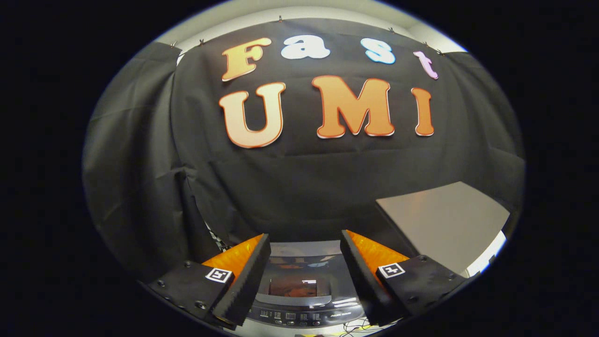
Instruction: Put the clothes into the washing machine and then close the washing machine lid.
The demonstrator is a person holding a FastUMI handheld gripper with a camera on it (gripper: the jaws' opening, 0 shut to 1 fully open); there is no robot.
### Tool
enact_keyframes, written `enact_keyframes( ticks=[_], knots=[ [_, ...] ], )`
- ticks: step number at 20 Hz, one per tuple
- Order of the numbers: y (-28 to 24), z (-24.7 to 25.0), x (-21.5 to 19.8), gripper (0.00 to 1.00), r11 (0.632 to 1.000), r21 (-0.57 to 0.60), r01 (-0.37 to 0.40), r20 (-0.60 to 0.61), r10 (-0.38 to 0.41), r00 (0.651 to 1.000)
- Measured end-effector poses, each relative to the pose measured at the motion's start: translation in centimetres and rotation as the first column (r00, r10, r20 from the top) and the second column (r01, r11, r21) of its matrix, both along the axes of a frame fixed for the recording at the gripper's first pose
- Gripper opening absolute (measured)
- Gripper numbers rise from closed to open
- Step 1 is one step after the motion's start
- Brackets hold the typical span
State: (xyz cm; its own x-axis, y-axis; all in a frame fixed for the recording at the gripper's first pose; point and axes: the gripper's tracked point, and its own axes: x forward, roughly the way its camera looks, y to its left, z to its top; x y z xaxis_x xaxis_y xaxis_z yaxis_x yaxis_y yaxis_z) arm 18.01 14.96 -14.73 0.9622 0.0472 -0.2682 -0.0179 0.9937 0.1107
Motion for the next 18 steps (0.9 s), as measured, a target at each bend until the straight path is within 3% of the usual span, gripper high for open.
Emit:
enact_keyframes(
  ticks=[10, 18],
  knots=[
    [-9.5, 11.7, -8.7, 0.98, 0.994, -0.096, 0.057, 0.137, -0.044, 0.99],
    [-16.6, 15.7, -12.0, 0.98, 0.994, -0.062, 0.095, 0.23, -0.078, 0.97]
  ],
)
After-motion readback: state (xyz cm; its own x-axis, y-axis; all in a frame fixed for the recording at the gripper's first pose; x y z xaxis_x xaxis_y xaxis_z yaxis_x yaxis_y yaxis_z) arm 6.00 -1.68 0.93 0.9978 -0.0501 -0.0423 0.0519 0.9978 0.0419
